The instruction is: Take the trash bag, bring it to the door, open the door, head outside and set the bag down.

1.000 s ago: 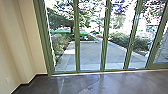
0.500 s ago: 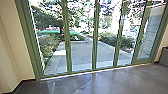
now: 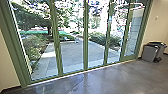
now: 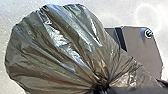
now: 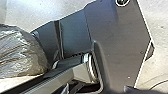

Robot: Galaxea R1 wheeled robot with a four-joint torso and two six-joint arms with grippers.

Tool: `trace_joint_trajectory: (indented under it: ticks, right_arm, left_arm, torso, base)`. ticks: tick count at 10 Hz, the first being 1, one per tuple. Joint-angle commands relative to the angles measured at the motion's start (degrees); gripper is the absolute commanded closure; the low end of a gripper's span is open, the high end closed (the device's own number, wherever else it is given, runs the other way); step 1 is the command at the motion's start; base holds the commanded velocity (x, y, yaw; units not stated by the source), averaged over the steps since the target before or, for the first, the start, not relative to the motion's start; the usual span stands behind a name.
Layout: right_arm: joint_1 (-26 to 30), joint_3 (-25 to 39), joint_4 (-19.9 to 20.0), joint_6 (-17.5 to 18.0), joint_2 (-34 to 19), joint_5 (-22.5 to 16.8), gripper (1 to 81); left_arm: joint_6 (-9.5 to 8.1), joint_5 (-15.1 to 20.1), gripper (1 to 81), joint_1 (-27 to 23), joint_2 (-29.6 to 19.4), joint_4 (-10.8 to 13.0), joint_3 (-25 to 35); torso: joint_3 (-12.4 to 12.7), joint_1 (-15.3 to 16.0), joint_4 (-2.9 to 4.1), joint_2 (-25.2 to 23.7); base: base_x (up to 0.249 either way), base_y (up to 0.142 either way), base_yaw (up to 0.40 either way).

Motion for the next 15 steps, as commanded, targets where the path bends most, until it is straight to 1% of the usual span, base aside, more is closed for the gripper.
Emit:
trace_joint_trajectory:
  ticks: [1, 10, 15]
  right_arm:
    - [2.3, 0.1, 0.0, 0.1, 0.1, -3.3, 1.0]
    - [2.3, -0.7, -0.5, 0.1, 0.7, -3.4, 1.0]
    - [2.7, -0.7, -0.6, 0.0, 1.2, -3.7, 1.0]
  left_arm:
    - [0.38, 3.2, 81.1, -3.4, 0.2, -0.1, -0.1]
    - [0.38, 3.2, 81.1, -3.3, 0.2, 0.0, -0.2]
    - [0.38, 3.2, 81.1, -3.3, 0.2, 0.1, -0.2]
  torso:
    - [0.0, 0.0, 0.00, 0.0]
    - [0.0, 0.0, 0.00, 0.0]
    - [0.0, 0.0, 0.00, 0.0]
  base:
    - [0.000, 0.000, -0.294]
    - [0.000, 0.000, -0.288]
    - [0.000, 0.000, -0.166]
